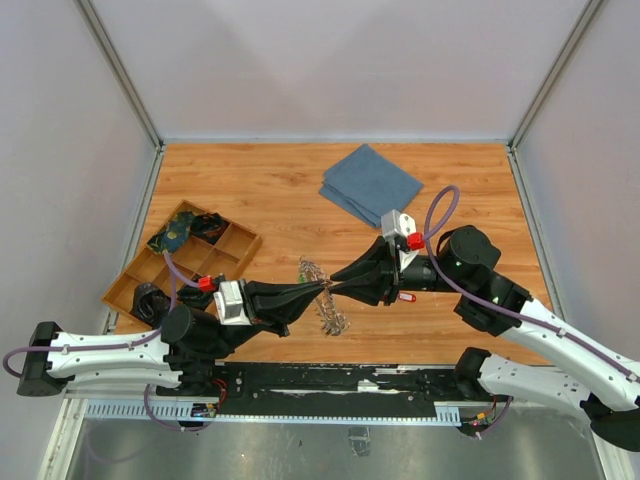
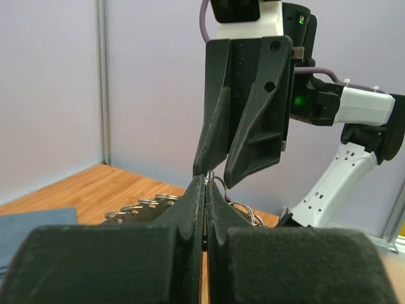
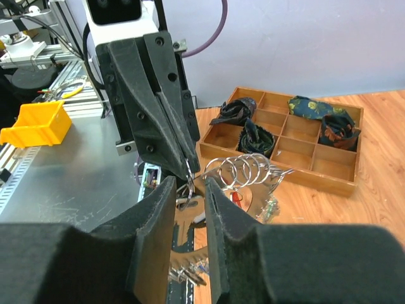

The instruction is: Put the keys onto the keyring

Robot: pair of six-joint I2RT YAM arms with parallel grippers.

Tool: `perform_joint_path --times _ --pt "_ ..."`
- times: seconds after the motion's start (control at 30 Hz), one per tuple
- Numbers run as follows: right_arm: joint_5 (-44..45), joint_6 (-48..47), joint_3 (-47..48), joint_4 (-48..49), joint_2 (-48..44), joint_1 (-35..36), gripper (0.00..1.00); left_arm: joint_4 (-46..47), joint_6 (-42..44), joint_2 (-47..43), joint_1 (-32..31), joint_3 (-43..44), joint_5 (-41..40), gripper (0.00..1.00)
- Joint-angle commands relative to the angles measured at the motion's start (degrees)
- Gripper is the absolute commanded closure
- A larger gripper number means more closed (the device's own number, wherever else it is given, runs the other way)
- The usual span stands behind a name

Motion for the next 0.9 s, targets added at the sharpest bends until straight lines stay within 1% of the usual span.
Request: perform_joint_path --times 0.0,0.43,0.6,0.77,0.87 --pt "-2.18 0.77 -1.77 2.08 -0.76 0.29 0.75 2.66 -0.36 -0.52 0.44 2.76 1.32 0.99" --pt "-2.91 0.38 -1.87 3.12 -0.12 0.32 0.8 2.46 -0.89 0.15 0.44 3.42 4.5 0.99" --pt "-4.37 0.39 -2.14 3.07 0.07 0.52 0.89 3.06 -0.99 0.27 0.44 3.4 4.64 0.99" --pt "-5.08 0.0 -2.64 3.12 0.0 0.63 0.94 3.55 -0.74 0.18 0.44 3.5 4.64 0.99" --pt "-5.63 -0.61 -2.3 2.95 -0.04 0.71 1.0 3.9 -0.75 0.09 0.44 3.57 4.63 0.99"
